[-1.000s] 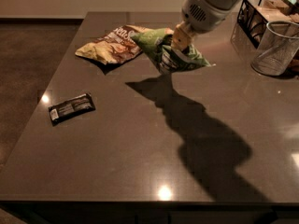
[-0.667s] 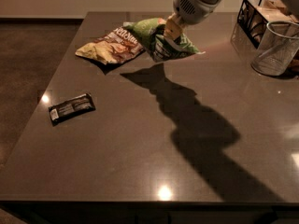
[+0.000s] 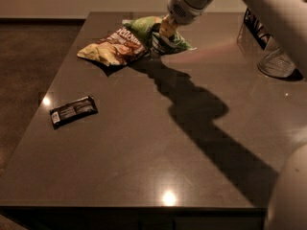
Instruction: Move green jalapeno chip bag near brown chip bag
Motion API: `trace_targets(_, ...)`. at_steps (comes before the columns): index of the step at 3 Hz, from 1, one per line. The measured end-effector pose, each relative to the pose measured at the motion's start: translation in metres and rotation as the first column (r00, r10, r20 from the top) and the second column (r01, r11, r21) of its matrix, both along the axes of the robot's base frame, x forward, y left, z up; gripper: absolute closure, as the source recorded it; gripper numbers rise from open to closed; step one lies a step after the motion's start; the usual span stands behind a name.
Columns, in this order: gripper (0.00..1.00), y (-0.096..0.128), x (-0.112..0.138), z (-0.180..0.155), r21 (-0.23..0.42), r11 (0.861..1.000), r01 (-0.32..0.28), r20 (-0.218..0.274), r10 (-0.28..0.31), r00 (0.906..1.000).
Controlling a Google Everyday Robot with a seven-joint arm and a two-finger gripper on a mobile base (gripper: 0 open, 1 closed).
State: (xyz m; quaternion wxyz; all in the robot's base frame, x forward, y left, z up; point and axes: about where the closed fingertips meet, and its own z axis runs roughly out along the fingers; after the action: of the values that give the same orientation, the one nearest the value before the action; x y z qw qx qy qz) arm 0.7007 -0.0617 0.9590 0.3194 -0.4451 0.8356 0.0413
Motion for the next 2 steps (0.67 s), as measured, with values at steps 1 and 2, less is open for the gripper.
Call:
trace_targets(1,0.51,0.0101,0.0222,-0.0172,0.021,1.000,-0.020,-0.006,0.020,0.9998)
trace_targets(2,0.28,0.0113,0.0214,-0.0183,0.019,1.000,-0.021,-0.009,0.021,0.9997)
